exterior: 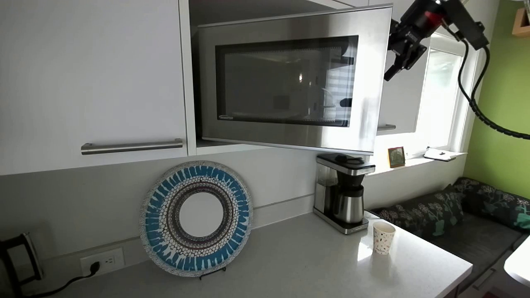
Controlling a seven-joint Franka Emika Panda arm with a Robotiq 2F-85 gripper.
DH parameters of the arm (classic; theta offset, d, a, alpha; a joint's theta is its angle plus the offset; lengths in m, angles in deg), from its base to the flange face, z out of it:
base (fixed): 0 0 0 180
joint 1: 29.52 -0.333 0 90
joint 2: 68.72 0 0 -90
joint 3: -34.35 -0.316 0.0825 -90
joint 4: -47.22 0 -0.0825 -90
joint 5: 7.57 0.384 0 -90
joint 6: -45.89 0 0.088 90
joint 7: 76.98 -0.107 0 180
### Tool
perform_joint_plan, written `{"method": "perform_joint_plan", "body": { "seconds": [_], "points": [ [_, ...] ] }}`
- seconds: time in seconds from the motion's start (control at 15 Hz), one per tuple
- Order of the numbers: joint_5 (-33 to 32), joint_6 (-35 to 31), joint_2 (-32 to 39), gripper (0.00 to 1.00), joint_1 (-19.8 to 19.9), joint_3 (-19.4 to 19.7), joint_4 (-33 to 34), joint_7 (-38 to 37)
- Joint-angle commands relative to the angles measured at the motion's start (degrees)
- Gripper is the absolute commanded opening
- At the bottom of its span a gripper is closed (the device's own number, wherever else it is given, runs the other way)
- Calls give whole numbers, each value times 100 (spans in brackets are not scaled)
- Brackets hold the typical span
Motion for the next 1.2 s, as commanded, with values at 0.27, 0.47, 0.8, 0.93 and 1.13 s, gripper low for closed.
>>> {"method": "perform_joint_plan", "body": {
  "seconds": [0.27, 0.47, 0.8, 0.93, 1.13],
  "points": [
    [-53, 390, 18, 100, -40, -47, 833, 680],
    [-53, 392, 15, 100, -48, -91, 995, 754],
    [-797, 849, 11, 100, -35, -422, 1311, 1648],
    [-1269, 1183, -45, 100, 18, -620, 1467, 1959],
    [-1978, 1643, -186, 100, 32, -934, 1511, 2476]
  ]
}}
